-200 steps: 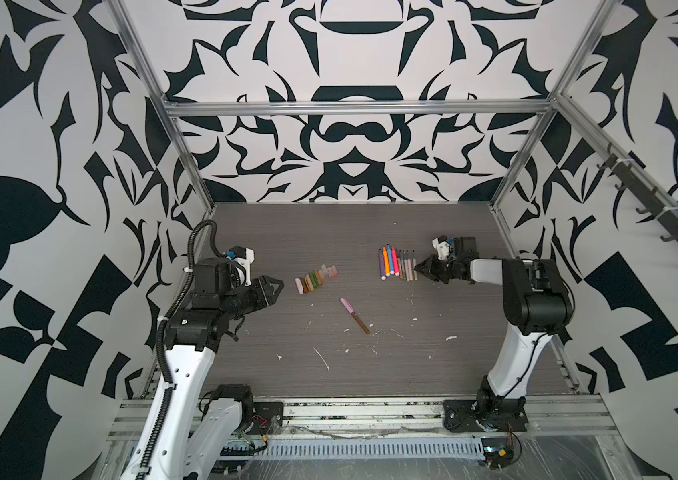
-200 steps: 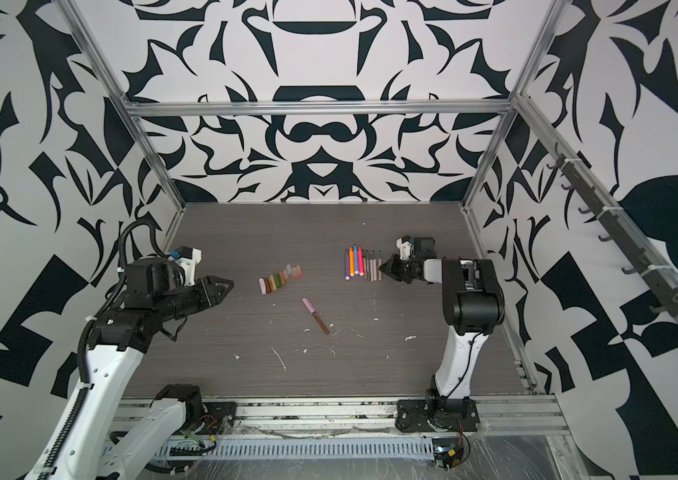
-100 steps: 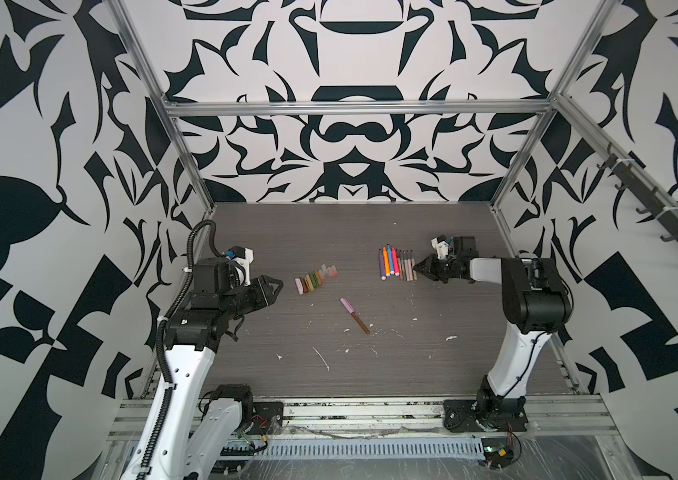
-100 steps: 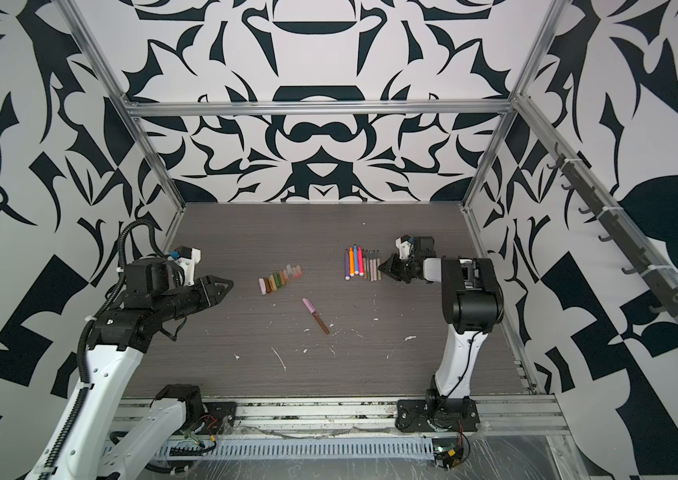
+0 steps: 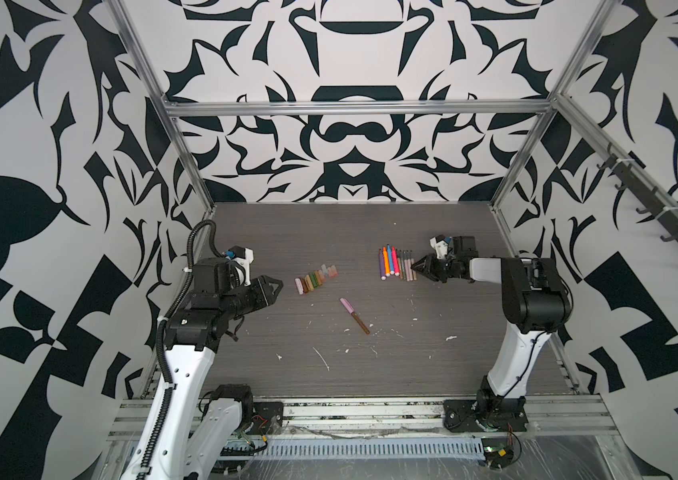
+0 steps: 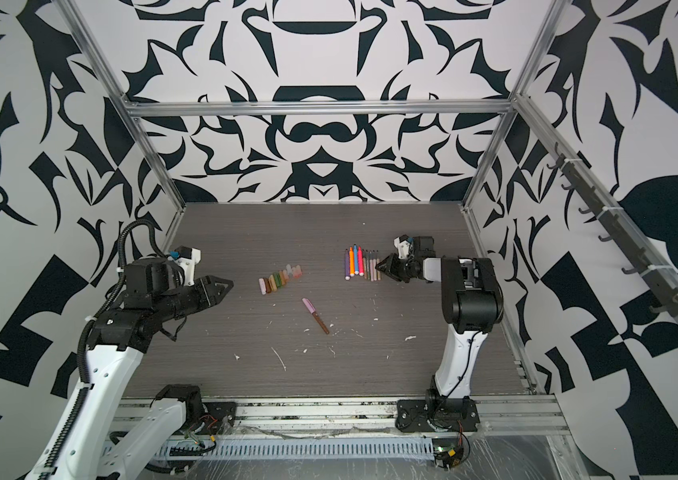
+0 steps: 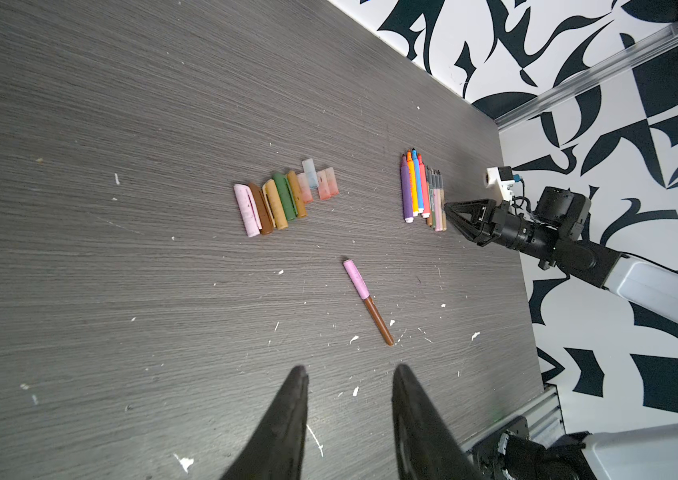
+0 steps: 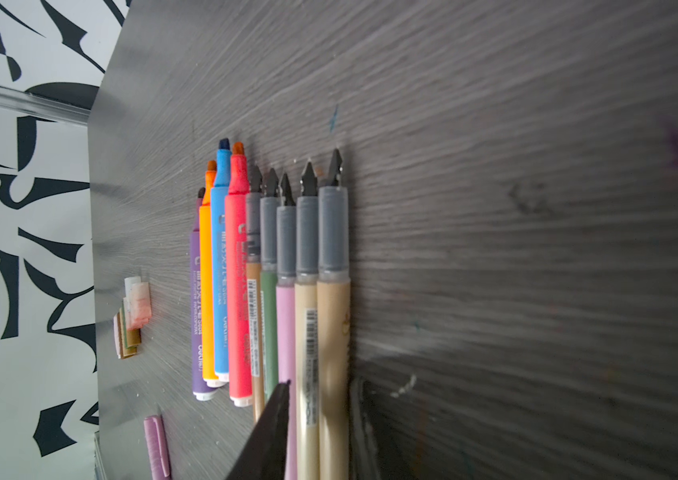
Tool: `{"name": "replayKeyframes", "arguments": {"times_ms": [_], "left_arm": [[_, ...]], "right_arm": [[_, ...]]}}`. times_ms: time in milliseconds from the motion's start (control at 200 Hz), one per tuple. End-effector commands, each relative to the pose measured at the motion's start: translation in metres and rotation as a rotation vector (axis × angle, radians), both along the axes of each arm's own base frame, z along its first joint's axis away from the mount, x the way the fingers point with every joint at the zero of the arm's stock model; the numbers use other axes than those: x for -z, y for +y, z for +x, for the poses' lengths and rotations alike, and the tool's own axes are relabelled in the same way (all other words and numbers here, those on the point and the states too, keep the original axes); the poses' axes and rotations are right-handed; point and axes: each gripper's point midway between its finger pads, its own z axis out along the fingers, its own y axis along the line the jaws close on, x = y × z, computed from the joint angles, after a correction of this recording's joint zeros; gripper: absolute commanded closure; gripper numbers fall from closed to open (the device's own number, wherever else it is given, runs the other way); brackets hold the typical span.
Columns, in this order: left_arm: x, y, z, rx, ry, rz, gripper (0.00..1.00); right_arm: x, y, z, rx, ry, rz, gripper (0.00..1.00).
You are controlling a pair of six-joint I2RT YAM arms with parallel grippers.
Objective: Open the pen caps
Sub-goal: 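Lay the tan pen beside the marker bundle and open the right gripper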
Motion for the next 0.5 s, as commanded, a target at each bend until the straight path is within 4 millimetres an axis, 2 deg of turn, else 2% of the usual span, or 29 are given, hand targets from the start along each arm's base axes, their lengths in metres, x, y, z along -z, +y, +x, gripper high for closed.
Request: {"name": "replayKeyframes", "arguments": {"times_ms": [0, 125, 495], "left_arm": [[0.0053, -0.0002, -0.0020, 0.011, 0.011, 0.005, 0.63], [0.0050, 0.0000, -0.0018, 0.010, 0.010, 0.006, 0.63], [0.0044, -0.0001, -0.0021, 0.011, 0.008, 0.005, 0.64]], "right_arm": [[0.0165, -0.0021, -0.0100, 0.004, 0.064, -0.037, 0.68], [0.0164, -0.0005, -0.0102, -0.004, 0.065, -0.028, 0.63], [0.0162, 0.0062, -0.0103, -0.033, 0.069, -0.018, 0.61]]}}
